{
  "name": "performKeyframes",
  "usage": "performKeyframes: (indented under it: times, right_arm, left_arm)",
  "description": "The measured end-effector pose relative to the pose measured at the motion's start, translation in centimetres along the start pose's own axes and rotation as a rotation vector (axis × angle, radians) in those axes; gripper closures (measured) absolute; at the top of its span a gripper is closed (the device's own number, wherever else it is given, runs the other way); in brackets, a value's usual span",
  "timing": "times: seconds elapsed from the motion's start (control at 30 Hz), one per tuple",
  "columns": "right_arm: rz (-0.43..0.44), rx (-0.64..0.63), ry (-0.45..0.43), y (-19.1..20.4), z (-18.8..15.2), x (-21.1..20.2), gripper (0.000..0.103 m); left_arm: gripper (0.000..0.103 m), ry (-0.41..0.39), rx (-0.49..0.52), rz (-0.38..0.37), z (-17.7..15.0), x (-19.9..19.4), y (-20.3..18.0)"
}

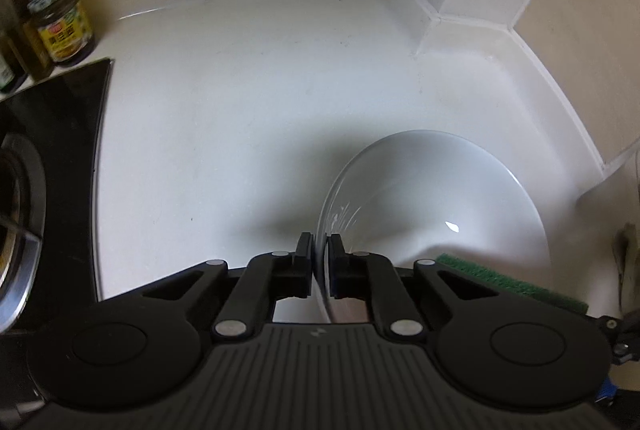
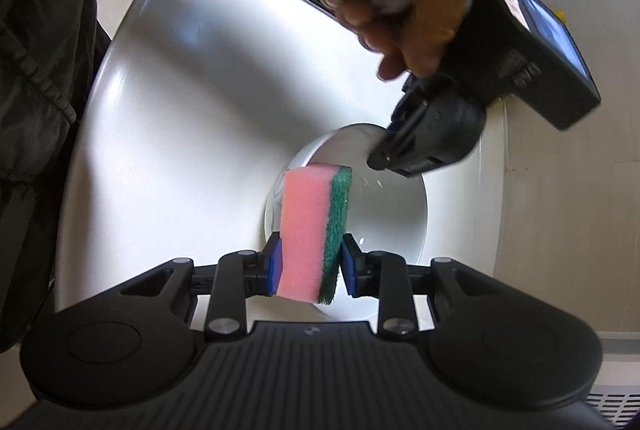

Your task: Clean bowl

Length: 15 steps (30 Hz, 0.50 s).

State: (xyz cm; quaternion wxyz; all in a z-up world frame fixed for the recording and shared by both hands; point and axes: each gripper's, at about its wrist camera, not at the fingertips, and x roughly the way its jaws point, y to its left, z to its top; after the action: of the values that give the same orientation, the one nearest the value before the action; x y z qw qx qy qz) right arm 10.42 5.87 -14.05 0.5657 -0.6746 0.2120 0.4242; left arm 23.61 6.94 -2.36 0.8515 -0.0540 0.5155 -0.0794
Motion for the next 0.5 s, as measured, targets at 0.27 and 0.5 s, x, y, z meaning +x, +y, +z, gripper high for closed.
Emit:
performKeyframes:
  times: [0.27,0.5]
  right_arm:
    - [0.055,0.071,0.032,-2.1,1.0,-0.6,0.077]
    - [0.054,0.061,0.114,-2.3,3.6,0.2,0.077]
  left_arm:
    - [0.085,0.006,0.059,-0.063,-2.4,-1.3,0.2]
    - [0.093,0.023,0.246,-0.036,1.8,0.4,-0.1]
